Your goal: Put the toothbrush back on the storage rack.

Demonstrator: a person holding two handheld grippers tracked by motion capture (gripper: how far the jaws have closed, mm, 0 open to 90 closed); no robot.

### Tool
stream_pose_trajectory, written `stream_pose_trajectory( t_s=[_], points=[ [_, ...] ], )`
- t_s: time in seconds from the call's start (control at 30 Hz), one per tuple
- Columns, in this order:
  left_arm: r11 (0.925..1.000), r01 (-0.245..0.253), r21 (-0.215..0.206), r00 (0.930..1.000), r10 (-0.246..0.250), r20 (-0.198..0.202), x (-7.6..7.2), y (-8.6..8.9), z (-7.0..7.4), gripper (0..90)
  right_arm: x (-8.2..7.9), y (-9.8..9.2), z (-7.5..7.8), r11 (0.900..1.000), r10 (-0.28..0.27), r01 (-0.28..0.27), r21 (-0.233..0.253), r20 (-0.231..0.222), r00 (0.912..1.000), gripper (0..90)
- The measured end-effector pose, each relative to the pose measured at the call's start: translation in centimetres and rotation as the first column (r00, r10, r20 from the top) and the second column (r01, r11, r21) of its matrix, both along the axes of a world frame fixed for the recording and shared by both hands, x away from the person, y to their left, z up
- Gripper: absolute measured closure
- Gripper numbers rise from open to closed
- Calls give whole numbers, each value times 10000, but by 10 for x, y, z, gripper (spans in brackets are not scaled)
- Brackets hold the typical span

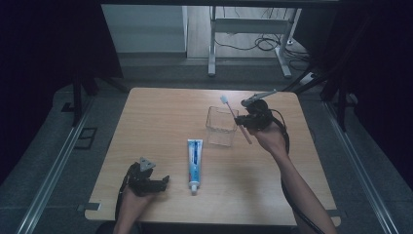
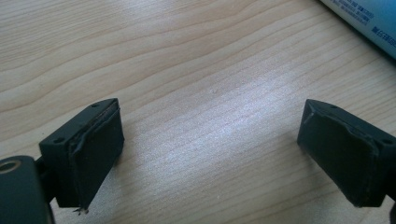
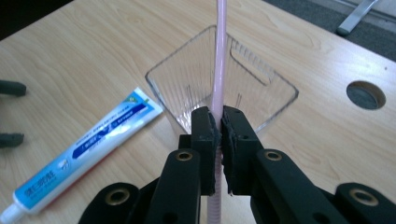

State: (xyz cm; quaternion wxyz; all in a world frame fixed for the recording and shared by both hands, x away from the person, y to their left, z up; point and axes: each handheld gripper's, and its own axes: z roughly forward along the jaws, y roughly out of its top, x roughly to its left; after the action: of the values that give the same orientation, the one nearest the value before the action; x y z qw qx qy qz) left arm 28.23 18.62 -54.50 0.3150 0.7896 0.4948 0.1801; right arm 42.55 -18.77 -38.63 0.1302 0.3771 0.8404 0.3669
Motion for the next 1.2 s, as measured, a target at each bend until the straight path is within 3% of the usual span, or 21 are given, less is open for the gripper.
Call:
stream_pose_trajectory(
  t_s=[0.4, 0.8, 1.2],
  points=[
    [10000, -1, 4, 10000, 1, 5, 0, 0, 0, 72, 16, 15, 8, 9977, 36, -62, 676, 381, 9993, 837],
    [10000, -12, 6, 10000, 12, 15, 0, 0, 0, 72, 28, 28, 11, 9963, -130, 68, 852, 723, 9973, 837],
    [10000, -6, 5, 10000, 6, 5, 0, 0, 0, 72, 38, 36, 3, 9944, -381, 292, 1018, 873, 9954, 837]
  ],
)
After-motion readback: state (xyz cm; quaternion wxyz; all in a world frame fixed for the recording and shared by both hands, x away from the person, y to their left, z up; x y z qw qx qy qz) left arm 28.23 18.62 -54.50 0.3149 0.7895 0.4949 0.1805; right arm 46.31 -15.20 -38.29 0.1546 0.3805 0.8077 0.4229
